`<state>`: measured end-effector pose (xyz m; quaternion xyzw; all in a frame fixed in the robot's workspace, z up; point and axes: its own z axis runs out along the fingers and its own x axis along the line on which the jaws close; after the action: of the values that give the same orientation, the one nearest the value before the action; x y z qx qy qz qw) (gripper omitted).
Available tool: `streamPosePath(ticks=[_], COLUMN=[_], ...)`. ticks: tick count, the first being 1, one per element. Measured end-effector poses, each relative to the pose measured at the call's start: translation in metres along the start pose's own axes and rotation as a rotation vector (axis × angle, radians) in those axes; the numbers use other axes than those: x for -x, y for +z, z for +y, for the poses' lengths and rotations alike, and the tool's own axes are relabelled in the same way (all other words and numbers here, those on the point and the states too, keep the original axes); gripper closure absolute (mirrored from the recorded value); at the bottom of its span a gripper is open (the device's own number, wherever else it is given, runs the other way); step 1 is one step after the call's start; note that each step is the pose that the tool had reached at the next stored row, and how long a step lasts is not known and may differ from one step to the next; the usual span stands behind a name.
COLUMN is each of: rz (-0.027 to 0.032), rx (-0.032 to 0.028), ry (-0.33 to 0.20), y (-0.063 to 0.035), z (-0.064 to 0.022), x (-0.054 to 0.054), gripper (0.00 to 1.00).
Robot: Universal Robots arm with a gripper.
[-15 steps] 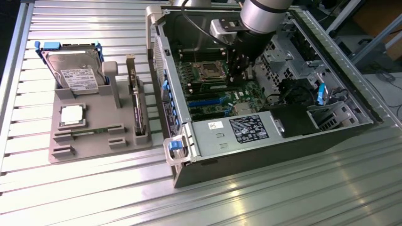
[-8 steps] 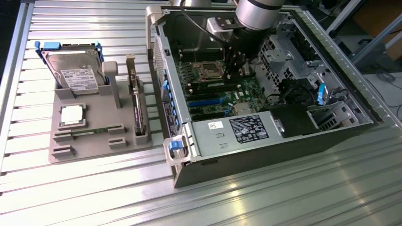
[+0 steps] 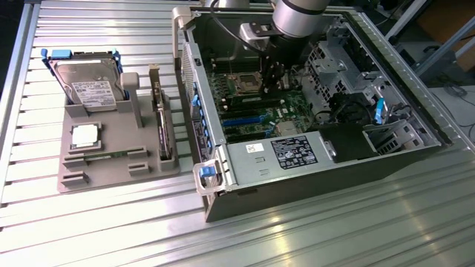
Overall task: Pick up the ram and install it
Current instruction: 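Insert the ram into the slot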
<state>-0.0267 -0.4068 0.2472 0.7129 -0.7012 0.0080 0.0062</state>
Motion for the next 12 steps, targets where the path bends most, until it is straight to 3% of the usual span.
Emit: streamPosePath(ticks=[12], rz=[0.0000], rx=[0.0000], ry=[0.002], y=[0.0110], z=[0.0052], x=[0.0010], gripper=[0.88])
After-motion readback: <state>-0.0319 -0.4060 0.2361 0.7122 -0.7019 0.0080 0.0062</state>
